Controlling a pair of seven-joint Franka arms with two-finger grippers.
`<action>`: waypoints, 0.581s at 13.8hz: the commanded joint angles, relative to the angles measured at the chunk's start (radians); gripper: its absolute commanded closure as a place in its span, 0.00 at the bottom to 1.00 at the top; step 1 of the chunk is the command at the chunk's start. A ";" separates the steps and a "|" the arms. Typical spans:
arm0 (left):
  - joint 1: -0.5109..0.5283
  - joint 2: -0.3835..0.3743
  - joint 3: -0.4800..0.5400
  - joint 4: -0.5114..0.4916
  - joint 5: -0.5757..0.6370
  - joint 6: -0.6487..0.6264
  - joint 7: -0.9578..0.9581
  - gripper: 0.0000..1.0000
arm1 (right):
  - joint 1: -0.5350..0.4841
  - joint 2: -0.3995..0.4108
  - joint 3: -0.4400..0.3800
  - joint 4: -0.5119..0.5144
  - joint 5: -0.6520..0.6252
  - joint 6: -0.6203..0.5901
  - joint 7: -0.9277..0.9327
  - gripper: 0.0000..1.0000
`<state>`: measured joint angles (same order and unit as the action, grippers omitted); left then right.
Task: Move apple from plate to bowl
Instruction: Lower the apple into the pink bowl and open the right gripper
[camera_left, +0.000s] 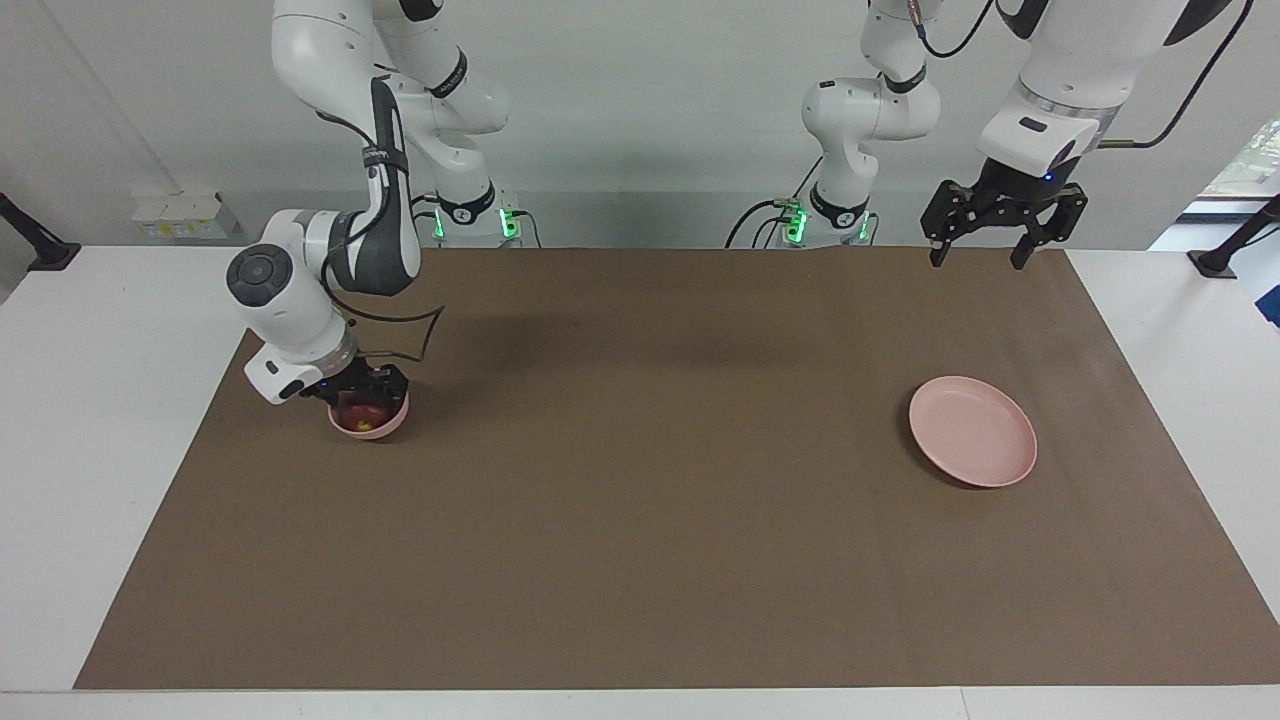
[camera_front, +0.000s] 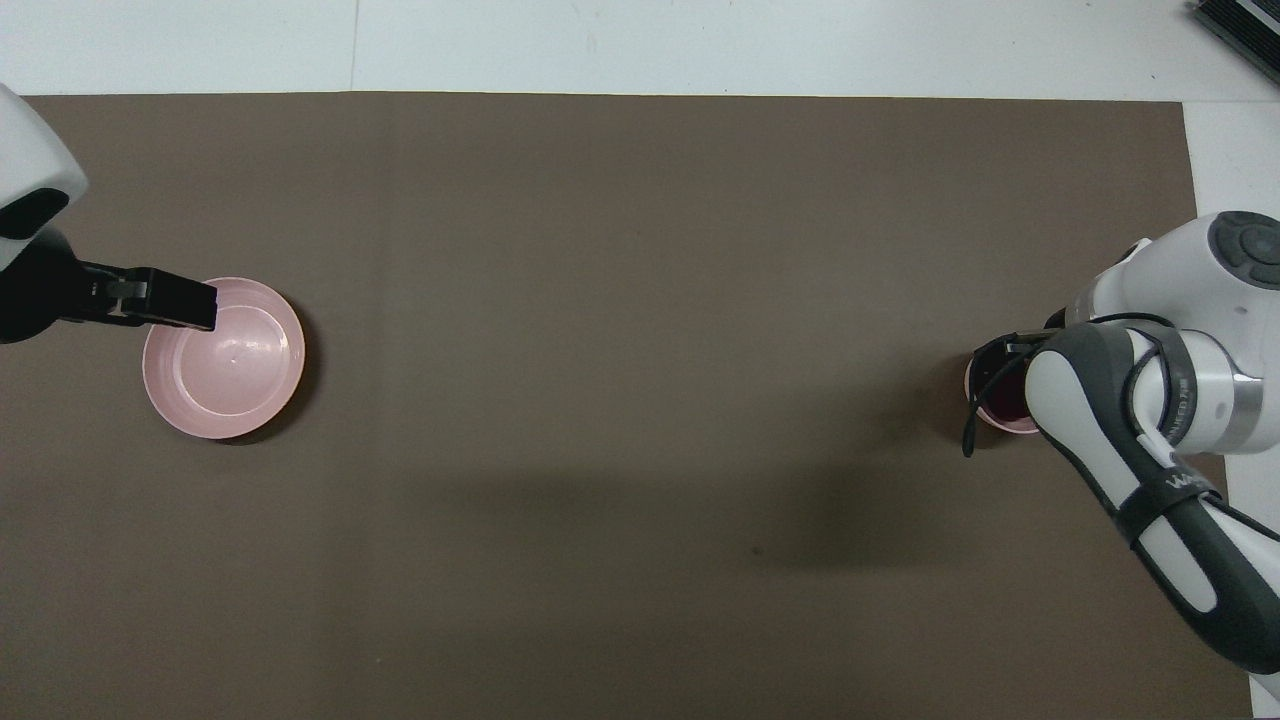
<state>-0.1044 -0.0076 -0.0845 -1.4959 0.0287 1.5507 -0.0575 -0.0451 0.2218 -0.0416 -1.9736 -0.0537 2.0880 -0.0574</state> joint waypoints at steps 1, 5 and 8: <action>-0.009 -0.019 0.012 -0.015 -0.013 -0.012 -0.001 0.00 | -0.003 -0.034 0.015 0.080 -0.006 -0.080 0.045 0.00; -0.008 -0.019 0.025 -0.015 -0.013 -0.014 -0.001 0.00 | 0.017 -0.122 0.035 0.140 -0.018 -0.121 0.137 0.00; 0.011 -0.019 0.028 -0.015 -0.012 -0.014 -0.001 0.00 | 0.028 -0.205 0.035 0.169 -0.006 -0.181 0.186 0.00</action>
<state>-0.1023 -0.0076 -0.0670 -1.4959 0.0279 1.5503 -0.0582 -0.0158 0.0673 -0.0118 -1.8165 -0.0537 1.9558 0.0897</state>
